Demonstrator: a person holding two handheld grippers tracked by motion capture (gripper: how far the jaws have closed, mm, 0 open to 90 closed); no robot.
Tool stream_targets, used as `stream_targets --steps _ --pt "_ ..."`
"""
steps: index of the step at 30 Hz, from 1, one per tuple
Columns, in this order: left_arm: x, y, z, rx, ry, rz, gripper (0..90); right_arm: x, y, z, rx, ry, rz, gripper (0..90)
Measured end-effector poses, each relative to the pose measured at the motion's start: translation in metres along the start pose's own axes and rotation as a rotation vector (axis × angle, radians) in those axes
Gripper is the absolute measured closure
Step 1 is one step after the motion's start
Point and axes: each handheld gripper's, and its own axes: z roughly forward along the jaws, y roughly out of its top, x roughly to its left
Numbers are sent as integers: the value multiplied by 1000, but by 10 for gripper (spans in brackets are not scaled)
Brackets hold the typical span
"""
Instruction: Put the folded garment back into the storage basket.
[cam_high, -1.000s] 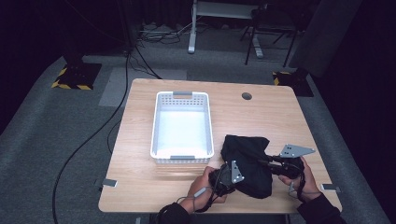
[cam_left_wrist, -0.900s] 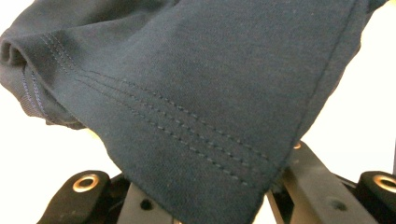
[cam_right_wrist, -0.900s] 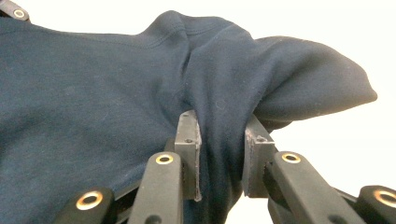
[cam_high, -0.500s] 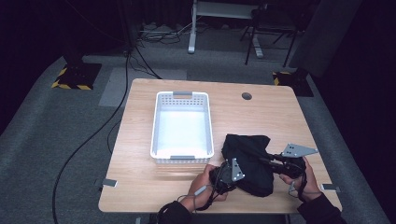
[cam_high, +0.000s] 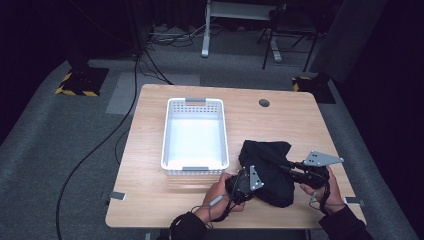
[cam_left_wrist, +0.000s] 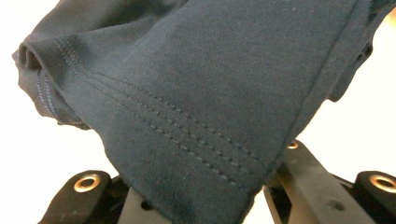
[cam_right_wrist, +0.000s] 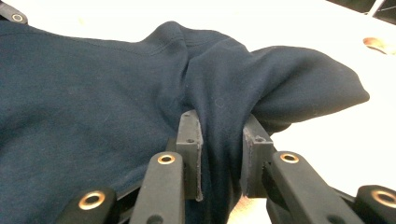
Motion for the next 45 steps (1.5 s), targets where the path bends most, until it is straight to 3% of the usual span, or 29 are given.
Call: stream_targets --steps 7,24,45 --pt "3 8 -2 -19 8 -13 739 -3 7 -6 -12 -22 -2 736" --pt "14 35 -15 -38 47 24 746 -8 29 -19 -44 -61 -14 736" --pt "28 52 -27 -57 99 28 753 -14 53 -23 -70 -86 -36 737"
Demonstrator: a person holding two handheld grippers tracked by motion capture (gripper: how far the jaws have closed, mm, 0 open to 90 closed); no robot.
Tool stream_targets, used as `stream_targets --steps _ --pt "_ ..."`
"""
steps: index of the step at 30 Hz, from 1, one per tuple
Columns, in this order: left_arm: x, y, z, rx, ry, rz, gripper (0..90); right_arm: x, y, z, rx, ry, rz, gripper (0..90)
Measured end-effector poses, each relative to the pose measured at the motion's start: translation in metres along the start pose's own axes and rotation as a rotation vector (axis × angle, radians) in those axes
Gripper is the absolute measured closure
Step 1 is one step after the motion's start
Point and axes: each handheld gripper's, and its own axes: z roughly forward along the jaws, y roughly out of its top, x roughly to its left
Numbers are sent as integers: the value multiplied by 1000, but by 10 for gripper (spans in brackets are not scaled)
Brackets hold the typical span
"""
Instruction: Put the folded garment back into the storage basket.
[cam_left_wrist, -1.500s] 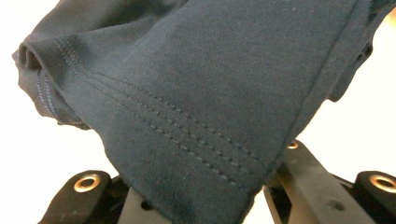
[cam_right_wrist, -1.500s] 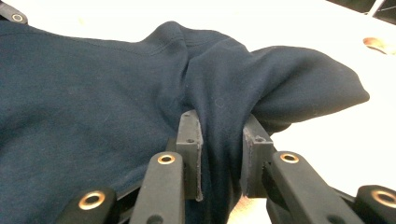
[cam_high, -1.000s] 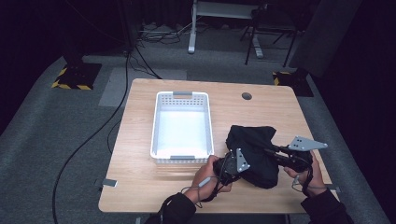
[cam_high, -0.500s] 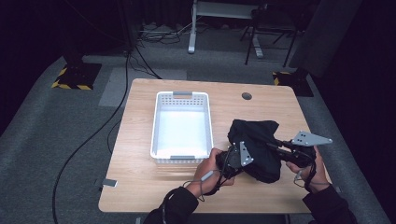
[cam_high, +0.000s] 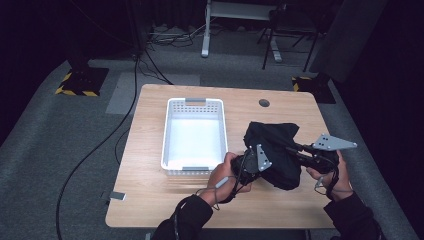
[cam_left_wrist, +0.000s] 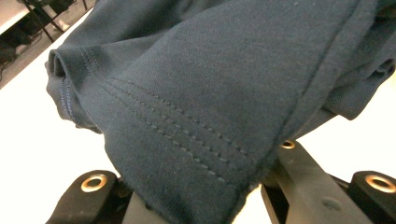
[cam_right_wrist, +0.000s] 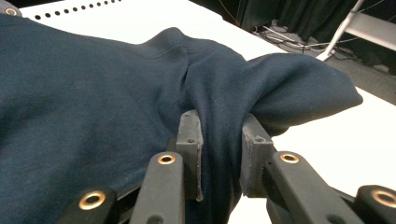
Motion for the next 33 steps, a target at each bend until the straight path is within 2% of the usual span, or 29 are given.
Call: stream_targets --steps 9,33 --pt "8 4 -10 -19 28 -4 753 1 14 0 -17 -2 -19 736" --pt "31 2 -29 -32 92 -39 754 4 38 18 -29 25 -45 737"
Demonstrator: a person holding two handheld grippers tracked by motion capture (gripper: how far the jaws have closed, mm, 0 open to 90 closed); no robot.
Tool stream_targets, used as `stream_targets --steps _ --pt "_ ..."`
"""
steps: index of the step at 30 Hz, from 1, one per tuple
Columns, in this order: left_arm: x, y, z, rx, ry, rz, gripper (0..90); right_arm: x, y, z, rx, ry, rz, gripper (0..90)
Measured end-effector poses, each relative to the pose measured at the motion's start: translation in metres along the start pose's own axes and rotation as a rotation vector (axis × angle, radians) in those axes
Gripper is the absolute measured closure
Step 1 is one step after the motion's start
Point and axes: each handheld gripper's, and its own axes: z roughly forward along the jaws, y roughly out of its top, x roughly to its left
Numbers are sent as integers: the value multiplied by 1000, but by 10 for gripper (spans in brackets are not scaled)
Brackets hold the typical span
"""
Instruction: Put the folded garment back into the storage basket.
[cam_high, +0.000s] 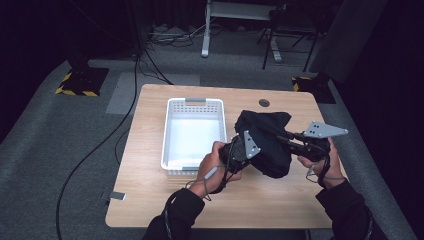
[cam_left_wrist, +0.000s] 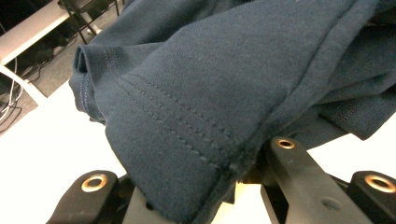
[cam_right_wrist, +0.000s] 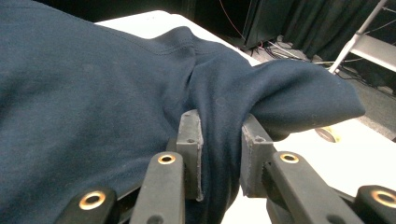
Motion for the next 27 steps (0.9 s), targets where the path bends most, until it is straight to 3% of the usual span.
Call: stream_targets --steps 27 --pt "18 -13 -18 4 51 -27 754 13 24 21 -14 22 -52 738"
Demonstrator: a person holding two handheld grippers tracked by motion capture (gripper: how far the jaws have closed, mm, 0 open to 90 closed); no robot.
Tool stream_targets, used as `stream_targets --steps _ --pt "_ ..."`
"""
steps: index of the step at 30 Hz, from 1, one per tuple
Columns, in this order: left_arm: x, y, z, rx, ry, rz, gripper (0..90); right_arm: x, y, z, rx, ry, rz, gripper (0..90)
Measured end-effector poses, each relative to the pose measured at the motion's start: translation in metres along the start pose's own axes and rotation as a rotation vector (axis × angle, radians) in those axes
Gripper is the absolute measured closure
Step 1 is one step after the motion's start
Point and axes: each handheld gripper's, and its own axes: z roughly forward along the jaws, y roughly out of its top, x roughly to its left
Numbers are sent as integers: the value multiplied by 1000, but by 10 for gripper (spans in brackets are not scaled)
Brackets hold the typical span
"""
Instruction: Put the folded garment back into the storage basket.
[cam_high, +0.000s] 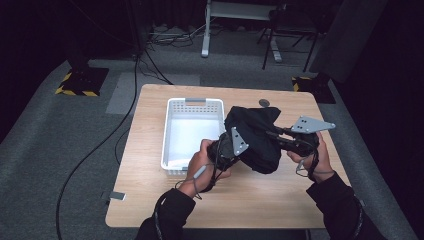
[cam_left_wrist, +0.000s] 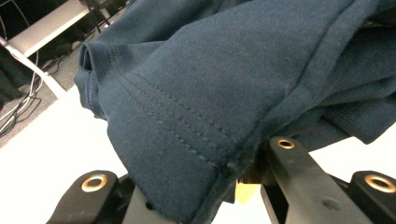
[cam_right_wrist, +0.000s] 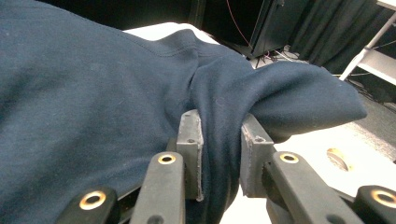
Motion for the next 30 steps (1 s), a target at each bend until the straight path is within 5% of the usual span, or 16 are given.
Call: stream_targets --steps 30 --pt "19 -16 -18 9 61 -41 754 13 22 27 -10 35 -42 739"
